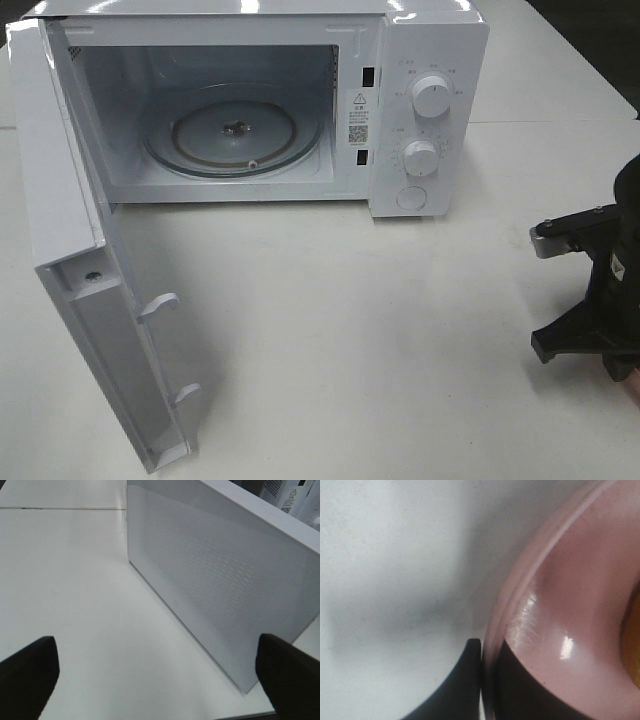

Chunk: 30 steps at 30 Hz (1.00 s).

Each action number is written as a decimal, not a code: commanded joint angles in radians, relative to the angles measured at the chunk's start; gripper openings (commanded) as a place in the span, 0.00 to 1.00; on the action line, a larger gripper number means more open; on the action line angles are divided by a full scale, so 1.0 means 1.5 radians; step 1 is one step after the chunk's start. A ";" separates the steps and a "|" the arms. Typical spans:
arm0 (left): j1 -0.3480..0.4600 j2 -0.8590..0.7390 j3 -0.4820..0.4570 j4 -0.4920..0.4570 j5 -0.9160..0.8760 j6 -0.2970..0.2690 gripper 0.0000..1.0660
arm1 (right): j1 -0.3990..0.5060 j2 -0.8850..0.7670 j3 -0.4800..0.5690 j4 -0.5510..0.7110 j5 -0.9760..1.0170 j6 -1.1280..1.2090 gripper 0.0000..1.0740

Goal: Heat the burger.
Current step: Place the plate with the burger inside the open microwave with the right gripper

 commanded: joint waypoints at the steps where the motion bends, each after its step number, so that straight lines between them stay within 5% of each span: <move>1: -0.001 -0.011 0.003 -0.006 -0.001 0.000 0.94 | 0.035 -0.019 0.003 -0.062 0.031 0.057 0.00; 30: -0.001 -0.011 0.003 -0.006 -0.001 0.000 0.94 | 0.243 -0.035 0.019 -0.173 0.157 0.155 0.00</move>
